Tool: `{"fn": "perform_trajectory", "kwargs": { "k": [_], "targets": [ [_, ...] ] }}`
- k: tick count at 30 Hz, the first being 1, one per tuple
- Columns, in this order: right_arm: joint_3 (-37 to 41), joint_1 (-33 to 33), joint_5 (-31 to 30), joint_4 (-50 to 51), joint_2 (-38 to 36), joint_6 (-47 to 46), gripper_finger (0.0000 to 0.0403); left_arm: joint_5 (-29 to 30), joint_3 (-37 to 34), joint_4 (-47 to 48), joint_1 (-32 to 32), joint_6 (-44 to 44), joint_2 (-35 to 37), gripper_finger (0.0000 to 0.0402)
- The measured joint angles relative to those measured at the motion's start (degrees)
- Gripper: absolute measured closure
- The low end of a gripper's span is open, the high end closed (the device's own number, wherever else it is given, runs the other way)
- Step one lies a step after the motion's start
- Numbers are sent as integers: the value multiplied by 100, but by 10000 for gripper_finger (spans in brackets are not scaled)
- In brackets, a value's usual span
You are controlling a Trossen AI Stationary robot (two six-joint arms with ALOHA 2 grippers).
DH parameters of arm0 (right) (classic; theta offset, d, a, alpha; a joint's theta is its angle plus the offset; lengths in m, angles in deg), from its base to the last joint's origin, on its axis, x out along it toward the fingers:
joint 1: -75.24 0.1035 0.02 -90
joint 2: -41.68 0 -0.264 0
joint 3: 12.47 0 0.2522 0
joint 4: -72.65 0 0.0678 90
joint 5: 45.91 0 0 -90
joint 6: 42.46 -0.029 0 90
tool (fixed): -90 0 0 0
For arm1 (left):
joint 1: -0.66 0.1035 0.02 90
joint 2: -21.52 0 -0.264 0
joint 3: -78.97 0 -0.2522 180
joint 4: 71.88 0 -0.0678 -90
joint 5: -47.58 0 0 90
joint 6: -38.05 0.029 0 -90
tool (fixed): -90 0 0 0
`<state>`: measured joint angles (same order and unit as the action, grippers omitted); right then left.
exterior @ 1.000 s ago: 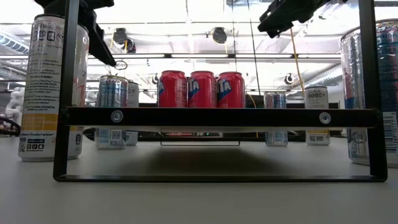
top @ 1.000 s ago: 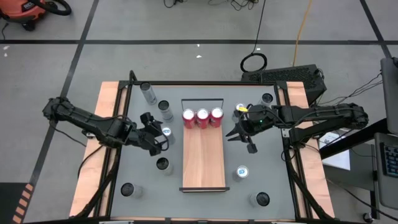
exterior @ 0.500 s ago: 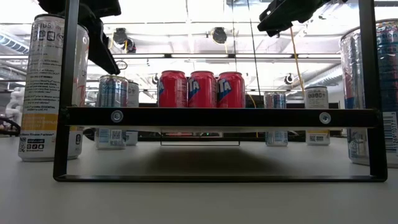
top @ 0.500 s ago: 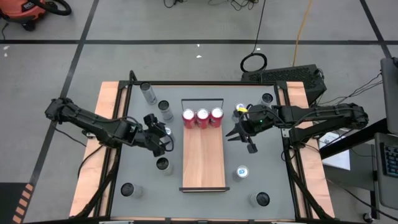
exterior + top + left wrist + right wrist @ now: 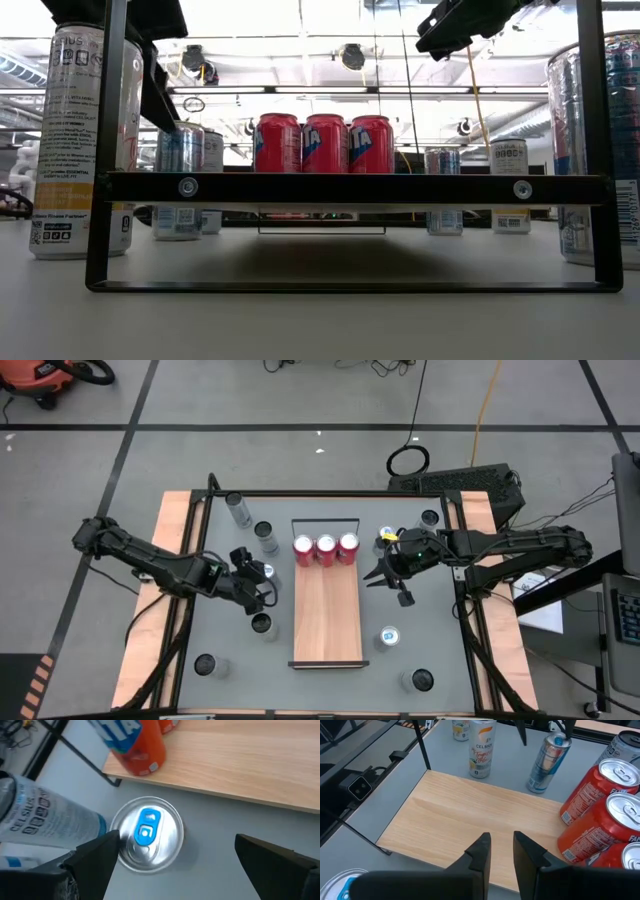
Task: Place canned beverage on shelf
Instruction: Put the middle blue soda can on the shelf
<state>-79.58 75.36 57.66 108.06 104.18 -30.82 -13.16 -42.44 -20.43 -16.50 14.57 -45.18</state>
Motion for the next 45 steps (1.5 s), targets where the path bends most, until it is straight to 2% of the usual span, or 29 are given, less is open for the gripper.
{"fn": "perform_trajectory", "kwargs": {
  "k": [4,12,16,21,36,45],
  "targets": [
    [0,0,2,9,0,0,358,210,1,16,6,4,-4,6],
    [-2,0,4,147,0,80,358,196,181,95,7,185,26,6],
    [-2,0,4,144,0,154,358,120,189,121,233,321,57,6],
    [-2,0,4,140,0,144,358,-160,28,-33,400,284,55,6],
    [-2,0,7,131,0,275,358,-196,-2,-37,402,103,42,6],
    [-2,0,7,138,0,302,358,-186,-318,-152,404,-217,44,6]
  ]
}}
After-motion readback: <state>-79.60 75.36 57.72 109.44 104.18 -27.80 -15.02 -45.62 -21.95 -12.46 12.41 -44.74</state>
